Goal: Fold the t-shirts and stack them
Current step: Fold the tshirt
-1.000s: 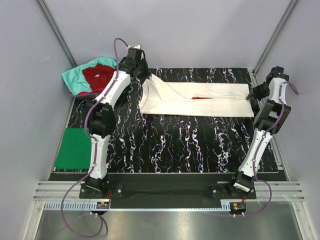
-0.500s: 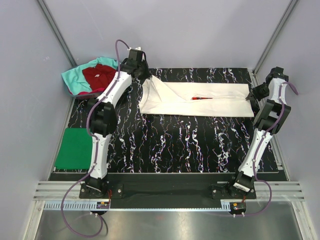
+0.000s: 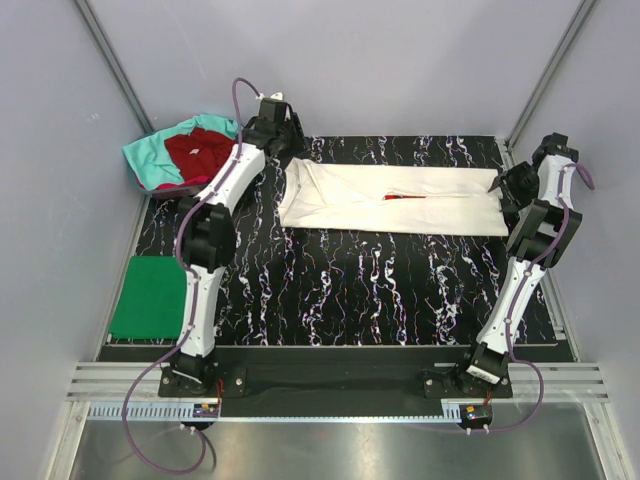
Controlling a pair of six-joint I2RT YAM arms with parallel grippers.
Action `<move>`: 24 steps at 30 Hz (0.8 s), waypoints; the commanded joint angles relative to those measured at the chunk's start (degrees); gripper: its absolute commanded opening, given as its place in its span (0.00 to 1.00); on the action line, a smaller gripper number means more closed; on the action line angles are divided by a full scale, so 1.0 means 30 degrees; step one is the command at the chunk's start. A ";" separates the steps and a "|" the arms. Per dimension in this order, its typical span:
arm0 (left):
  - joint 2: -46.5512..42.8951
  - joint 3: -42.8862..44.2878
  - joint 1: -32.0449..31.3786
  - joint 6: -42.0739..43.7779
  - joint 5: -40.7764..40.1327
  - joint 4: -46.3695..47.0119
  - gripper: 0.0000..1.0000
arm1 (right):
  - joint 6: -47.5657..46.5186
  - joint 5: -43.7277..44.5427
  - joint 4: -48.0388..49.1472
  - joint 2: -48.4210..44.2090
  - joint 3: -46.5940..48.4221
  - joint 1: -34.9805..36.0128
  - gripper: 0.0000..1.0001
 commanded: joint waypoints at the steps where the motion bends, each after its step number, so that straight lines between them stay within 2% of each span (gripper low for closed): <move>1: -0.2485 0.0838 0.0083 0.0994 -0.1052 0.0113 0.54 | -0.1683 0.2590 -0.0633 -0.2049 0.0860 -0.0950 0.73; 3: -0.3103 0.0663 -0.0034 0.1580 -0.1111 -0.0208 0.58 | -0.2095 0.3116 -0.0605 -0.2755 0.0188 -0.0920 0.78; 6: -0.4393 -0.0594 -0.0327 0.1991 -0.1082 -0.0298 0.60 | -0.2565 0.3529 -0.0605 -0.3869 -0.0750 -0.0862 0.80; 10: -0.5856 -0.3463 -0.1057 0.2255 -0.0966 -0.0414 0.52 | -0.2624 0.3412 -0.0431 -0.4893 -0.2126 -0.0249 0.80; 11: -0.6063 -0.4687 -0.1205 0.2256 -0.0645 -0.0444 0.45 | -0.2625 0.3412 -0.0255 -0.5042 -0.2883 0.0189 0.79; 13: -0.6677 -0.5895 -0.1730 0.2256 -0.0263 -0.0299 0.40 | -0.2683 0.3209 0.0299 -0.5393 -0.3678 0.0601 0.79; 17: -0.7326 -0.8681 -0.2582 0.2227 0.0673 0.0755 0.39 | -0.2683 0.2885 0.0975 -0.5570 -0.5641 0.1101 0.76; 19: -0.6860 -0.9005 -0.2875 0.1993 0.1172 0.0611 0.38 | -0.3003 0.2652 0.1763 -0.5687 -0.6489 0.1130 0.70; 23: -0.5979 -0.8713 -0.3198 0.1875 0.1030 -0.0005 0.33 | -0.3737 0.1659 0.2879 -0.5542 -0.7021 0.1218 0.40; 24: -0.5891 -0.8713 -0.3199 0.1875 0.0883 -0.0005 0.32 | -0.3796 0.1654 0.2852 -0.5483 -0.6906 0.1364 0.40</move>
